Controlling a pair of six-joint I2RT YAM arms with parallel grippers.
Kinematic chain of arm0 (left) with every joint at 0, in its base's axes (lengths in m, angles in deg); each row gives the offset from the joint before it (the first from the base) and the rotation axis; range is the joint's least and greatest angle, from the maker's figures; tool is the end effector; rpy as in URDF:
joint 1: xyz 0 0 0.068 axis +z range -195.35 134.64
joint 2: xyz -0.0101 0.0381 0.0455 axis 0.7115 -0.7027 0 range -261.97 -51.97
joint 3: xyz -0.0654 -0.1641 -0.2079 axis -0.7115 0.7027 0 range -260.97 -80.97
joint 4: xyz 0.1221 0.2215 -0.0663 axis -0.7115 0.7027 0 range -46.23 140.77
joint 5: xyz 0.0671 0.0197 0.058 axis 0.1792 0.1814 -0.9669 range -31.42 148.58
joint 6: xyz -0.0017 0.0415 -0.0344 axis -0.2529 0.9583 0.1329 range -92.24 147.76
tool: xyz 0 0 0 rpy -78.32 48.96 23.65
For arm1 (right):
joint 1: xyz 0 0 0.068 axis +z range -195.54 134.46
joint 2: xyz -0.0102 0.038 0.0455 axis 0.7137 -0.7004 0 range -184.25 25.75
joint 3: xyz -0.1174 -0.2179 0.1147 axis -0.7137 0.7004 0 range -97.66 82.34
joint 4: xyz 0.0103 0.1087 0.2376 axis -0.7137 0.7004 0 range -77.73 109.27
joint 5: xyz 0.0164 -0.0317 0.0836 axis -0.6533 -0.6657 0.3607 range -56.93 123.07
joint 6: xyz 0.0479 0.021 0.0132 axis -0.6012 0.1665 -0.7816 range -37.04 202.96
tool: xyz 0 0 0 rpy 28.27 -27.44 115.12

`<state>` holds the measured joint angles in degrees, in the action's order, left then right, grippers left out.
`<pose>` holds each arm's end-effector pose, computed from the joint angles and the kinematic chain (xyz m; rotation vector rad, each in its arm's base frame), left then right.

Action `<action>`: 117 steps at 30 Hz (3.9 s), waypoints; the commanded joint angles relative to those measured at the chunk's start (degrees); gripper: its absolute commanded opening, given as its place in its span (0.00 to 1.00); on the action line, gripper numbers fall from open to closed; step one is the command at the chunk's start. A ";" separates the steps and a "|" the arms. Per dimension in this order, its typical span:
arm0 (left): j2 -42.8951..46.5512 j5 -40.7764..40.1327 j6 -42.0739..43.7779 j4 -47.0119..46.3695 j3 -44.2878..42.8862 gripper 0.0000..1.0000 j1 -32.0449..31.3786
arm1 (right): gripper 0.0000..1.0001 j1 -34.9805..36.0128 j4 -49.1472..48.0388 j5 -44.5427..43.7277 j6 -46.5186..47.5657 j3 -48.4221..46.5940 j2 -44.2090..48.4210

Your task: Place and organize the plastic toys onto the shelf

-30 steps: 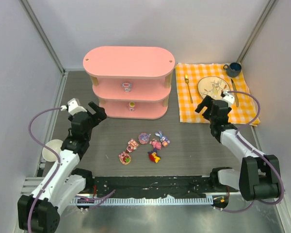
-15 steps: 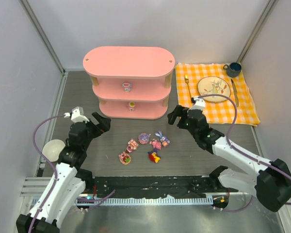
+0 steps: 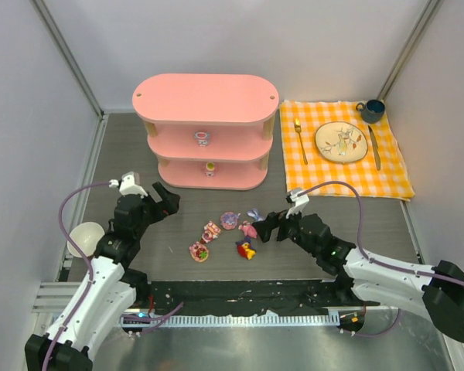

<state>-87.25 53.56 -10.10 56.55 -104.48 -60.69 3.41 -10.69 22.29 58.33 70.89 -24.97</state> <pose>0.1515 -0.0383 0.2294 -0.4534 1.9827 -0.5053 0.1267 0.1352 0.1787 -0.2700 1.8934 0.7118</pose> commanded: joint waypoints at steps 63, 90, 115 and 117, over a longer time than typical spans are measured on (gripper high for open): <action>1.36 -0.08 0.69 -2.40 1.97 1.00 -0.49 | 0.16 4.66 -28.72 15.27 21.19 -11.32 -31.46; 2.33 0.01 -0.01 -2.75 2.85 1.00 -0.49 | 0.01 4.66 10.11 16.85 32.79 -35.10 -12.39; 2.07 0.71 0.08 -3.28 2.85 1.00 -0.49 | 0.01 3.17 35.09 21.95 42.46 -86.19 -26.09; 2.15 0.80 0.07 -3.37 2.85 1.00 -0.49 | 0.01 2.47 35.00 21.95 43.07 -89.44 -28.37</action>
<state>-85.33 53.54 -9.71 56.03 -101.59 -60.99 6.80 24.74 43.49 98.99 -12.36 -50.46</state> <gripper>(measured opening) 0.997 0.176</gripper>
